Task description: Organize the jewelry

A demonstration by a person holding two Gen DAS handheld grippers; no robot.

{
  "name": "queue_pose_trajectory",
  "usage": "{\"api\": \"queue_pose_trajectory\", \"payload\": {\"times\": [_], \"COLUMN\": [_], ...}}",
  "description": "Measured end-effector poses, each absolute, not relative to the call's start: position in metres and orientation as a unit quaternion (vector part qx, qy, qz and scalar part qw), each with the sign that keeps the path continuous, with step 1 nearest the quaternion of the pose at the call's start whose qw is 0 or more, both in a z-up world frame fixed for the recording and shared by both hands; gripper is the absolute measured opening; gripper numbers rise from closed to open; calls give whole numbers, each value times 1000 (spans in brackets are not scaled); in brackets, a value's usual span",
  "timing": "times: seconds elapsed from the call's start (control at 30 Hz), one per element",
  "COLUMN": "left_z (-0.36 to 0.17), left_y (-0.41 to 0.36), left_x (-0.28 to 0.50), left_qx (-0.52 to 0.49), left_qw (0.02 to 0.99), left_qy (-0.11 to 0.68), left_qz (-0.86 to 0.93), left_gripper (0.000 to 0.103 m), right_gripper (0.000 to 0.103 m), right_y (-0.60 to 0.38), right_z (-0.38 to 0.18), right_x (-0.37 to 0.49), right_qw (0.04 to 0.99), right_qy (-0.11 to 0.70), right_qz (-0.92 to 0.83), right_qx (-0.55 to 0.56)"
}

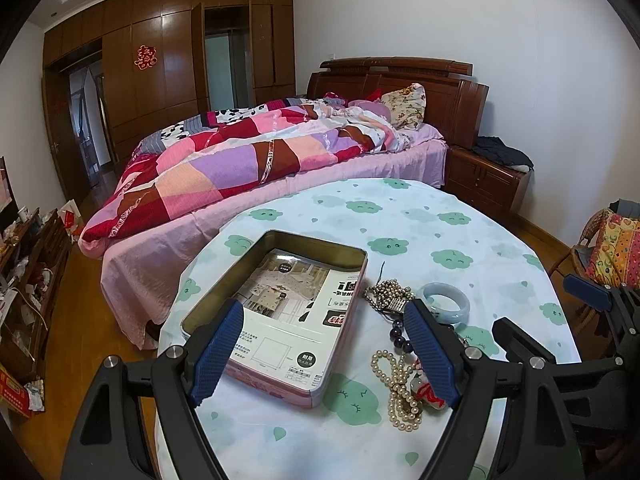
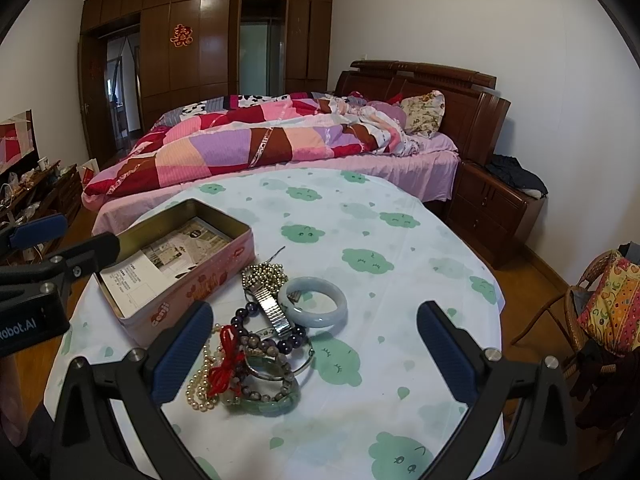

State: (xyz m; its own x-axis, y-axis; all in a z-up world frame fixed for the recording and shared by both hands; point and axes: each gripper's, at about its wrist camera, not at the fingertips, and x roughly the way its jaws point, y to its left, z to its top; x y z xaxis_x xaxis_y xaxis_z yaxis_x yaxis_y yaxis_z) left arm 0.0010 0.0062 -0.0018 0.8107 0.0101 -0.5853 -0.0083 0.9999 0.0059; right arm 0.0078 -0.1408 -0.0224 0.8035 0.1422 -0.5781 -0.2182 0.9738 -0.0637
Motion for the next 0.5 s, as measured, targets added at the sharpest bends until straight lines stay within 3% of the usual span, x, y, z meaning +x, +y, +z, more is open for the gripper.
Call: {"api": "queue_pose_trajectory", "payload": {"times": [0.5], "left_z": [-2], "left_y": [9], "left_x": [0], "left_qx": [1], "left_qw": [952], "left_qy": [307], "left_qz": [9], "left_gripper": [82], "right_gripper": [103], "right_y": [-141], "right_z": [-23], "right_x": [8], "right_qw": [947], "right_qy": [301], "right_qz": [95], "right_qx": [-64]}}
